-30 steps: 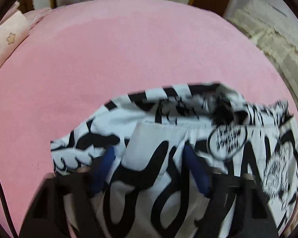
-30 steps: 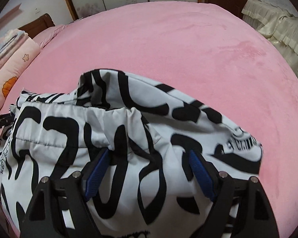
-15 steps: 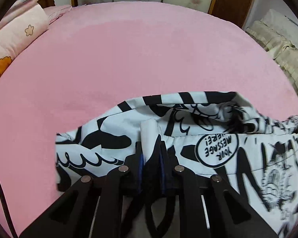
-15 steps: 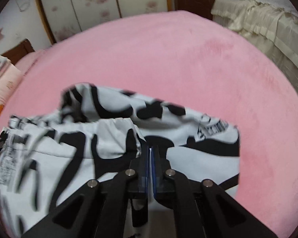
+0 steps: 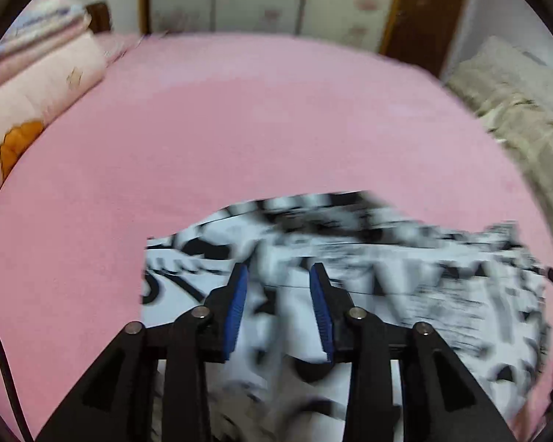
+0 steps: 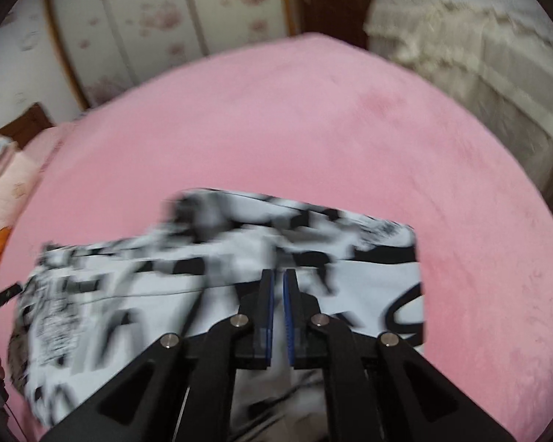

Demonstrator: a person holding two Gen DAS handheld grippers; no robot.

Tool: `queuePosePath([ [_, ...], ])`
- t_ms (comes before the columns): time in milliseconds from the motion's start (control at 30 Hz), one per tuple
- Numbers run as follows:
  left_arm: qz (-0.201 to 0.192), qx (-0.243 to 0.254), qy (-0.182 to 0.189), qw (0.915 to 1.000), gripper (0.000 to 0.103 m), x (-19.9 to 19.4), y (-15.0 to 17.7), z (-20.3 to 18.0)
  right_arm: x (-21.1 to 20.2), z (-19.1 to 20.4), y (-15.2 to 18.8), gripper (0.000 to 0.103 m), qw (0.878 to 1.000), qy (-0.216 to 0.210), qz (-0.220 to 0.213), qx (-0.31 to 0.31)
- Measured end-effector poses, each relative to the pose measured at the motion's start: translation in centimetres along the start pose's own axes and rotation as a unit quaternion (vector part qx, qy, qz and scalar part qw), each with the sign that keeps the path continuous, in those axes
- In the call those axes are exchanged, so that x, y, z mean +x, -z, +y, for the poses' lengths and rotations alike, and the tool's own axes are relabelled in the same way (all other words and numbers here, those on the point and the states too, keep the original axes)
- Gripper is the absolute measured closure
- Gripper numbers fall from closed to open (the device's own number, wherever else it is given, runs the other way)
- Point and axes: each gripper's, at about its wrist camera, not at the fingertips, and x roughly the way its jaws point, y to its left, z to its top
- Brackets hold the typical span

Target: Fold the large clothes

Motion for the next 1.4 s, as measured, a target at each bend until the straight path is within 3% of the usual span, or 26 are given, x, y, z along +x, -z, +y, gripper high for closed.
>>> queuePosePath([
  [100,-0.014,-0.003,0.051,0.9986,0.065,-2.2,1.7,-4.4,-1.9,5.6,1.4,0.080,0.998,-0.040,-0.013,-0.042],
  [167,-0.017,-0.002,0.072,0.9973,0.065,-2.2,3.1,-7.8,-2.5,9.5,2.9,0.078,0.995,-0.072,-0.018,-0.066],
  [233,-0.021,0.006,0.064,0.9977,0.065,-1.5,4.5,-10.9,-2.2,12.4,4.2,0.078,0.991,-0.092,-0.015,-0.091],
  [333,0.005,0.016,0.034,0.9993,0.065,1.6,6.8,-13.0,0.1,14.9,6.7,0.077,0.990,-0.077,0.003,-0.120],
  [400,0.024,0.025,0.005,0.9994,0.068,3.5,8.1,-11.8,2.1,14.2,7.8,0.083,0.990,-0.049,0.014,-0.133],
  [433,0.027,0.029,0.001,0.9992,0.072,4.1,8.7,-11.0,2.8,12.9,8.3,0.088,0.989,-0.058,0.021,-0.132],
  [467,0.025,0.031,0.008,0.9992,0.077,4.2,9.1,-10.2,2.9,11.9,8.4,0.101,0.990,-0.064,0.021,-0.127],
  [500,0.019,0.032,0.018,0.9992,0.079,3.9,9.4,-9.1,2.7,10.6,8.4,0.103,0.990,-0.066,0.019,-0.120],
  [567,0.013,0.035,0.003,0.9993,0.082,3.4,9.4,-7.0,1.9,7.8,8.2,0.103,0.993,-0.040,0.005,-0.109],
  [633,0.012,0.023,-0.027,0.9993,0.082,3.3,9.2,-4.6,1.7,5.1,8.3,0.103,0.993,0.041,-0.008,-0.107],
  [733,0.010,-0.021,-0.020,0.9995,0.089,3.0,9.2,-0.3,2.4,-1.5,8.9,0.103,0.992,0.112,0.012,-0.060],
  [833,0.012,-0.050,-0.016,0.9986,0.093,2.9,9.6,2.2,1.6,-6.1,9.5,0.103,0.997,0.080,0.003,-0.005],
  [900,0.013,-0.054,-0.013,0.9984,0.093,3.2,9.9,2.6,1.6,-6.0,9.6,0.103,0.997,0.083,0.004,-0.009],
  [1033,0.019,-0.055,-0.022,0.9980,0.093,3.6,9.7,2.1,2.4,-3.8,9.6,0.103,0.990,0.137,0.004,-0.042],
  [1133,0.027,-0.066,-0.015,0.9973,0.093,3.4,9.7,2.5,2.3,-3.8,9.8,0.103,0.989,0.145,0.003,-0.037],
  [1233,0.045,-0.071,-0.013,0.9964,0.086,3.3,9.4,2.3,1.6,-4.2,9.6,0.102,0.990,0.142,0.013,-0.024],
  [1333,0.050,-0.068,-0.013,0.9963,0.060,2.1,9.1,1.5,0.5,-4.0,9.6,0.098,0.991,0.128,0.027,0.000],
  [1400,0.041,-0.062,-0.018,0.9971,0.037,0.6,9.0,0.8,-0.8,-3.5,9.7,0.091,0.993,0.111,0.029,0.017],
])
